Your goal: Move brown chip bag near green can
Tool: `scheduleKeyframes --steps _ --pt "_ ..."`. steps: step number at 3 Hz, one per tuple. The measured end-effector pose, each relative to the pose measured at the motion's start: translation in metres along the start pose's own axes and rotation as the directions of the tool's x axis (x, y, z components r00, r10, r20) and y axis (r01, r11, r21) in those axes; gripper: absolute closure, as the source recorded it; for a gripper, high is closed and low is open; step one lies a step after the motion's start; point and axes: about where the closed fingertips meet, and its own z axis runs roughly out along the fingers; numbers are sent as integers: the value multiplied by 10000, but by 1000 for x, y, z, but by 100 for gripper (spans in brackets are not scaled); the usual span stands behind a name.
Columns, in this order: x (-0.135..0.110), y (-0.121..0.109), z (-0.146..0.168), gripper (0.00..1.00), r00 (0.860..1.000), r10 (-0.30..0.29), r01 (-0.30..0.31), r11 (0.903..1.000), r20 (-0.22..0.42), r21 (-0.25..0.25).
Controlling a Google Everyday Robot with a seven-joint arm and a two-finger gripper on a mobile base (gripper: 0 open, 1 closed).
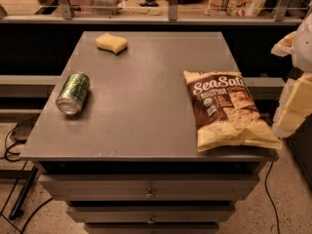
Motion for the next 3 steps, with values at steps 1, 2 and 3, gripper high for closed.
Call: scheduleKeyframes --steps 1,2,3 --pt "0 0 0 0 10000 0 0 10000 0 0" --pt "-8 -23 -1 0 9863 257 -329 9986 1631 417" --pt "-22 -46 10 0 9618 294 -456 9975 2721 533"
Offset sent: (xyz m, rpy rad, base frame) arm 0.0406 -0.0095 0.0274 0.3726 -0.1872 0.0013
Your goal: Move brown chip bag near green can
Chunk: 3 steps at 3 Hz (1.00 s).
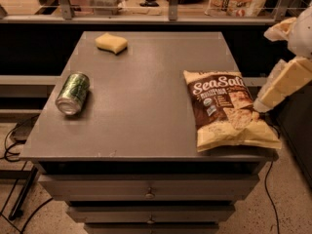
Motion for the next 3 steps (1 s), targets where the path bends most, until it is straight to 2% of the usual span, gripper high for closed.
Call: scheduleKeyframes --steps 1,2,3 --pt "-2 -2 3 0 9999 22 -22 10000 131 -20" --pt "4 3 19 0 9992 386 -388 9989 -74 -244" --pt "14 10 50 0 9948 696 -738 9957 -737 -565"
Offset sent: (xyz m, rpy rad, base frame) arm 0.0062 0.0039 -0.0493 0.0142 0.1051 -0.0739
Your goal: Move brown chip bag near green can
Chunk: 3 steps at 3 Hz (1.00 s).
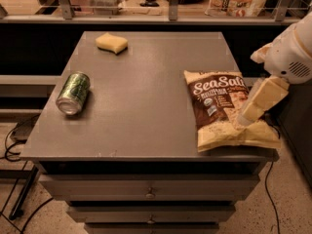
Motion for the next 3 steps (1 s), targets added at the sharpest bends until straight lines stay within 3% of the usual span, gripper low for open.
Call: scheduleKeyframes --steps 2,3 --pt "27 15 57 0 9875 563 -661 9958 -1472 -628" --pt "35 23 72 15 9825 766 -930 9915 -1698 -909"
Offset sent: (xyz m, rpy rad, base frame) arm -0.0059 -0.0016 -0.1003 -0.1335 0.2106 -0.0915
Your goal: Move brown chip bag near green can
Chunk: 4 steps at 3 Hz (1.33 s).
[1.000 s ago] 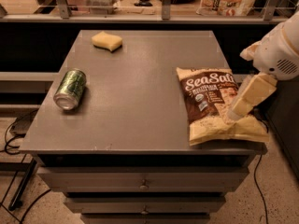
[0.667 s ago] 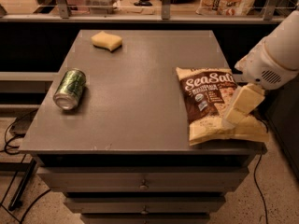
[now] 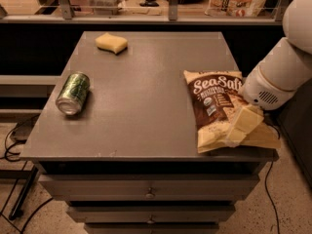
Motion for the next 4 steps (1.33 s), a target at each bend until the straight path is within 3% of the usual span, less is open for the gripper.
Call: scheduleKeyframes --steps 1,2,3,4 --pt "-1 2 3 39 10000 83 -83 9999 33 -76" --pt "-13 0 -10 62 9996 -113 108 9997 267 212" --pt "-31 -4 -36 84 9958 -459 406 9969 792 675" --pt "-59 -5 -69 100 9801 -1069 878 9892 1675 1175"
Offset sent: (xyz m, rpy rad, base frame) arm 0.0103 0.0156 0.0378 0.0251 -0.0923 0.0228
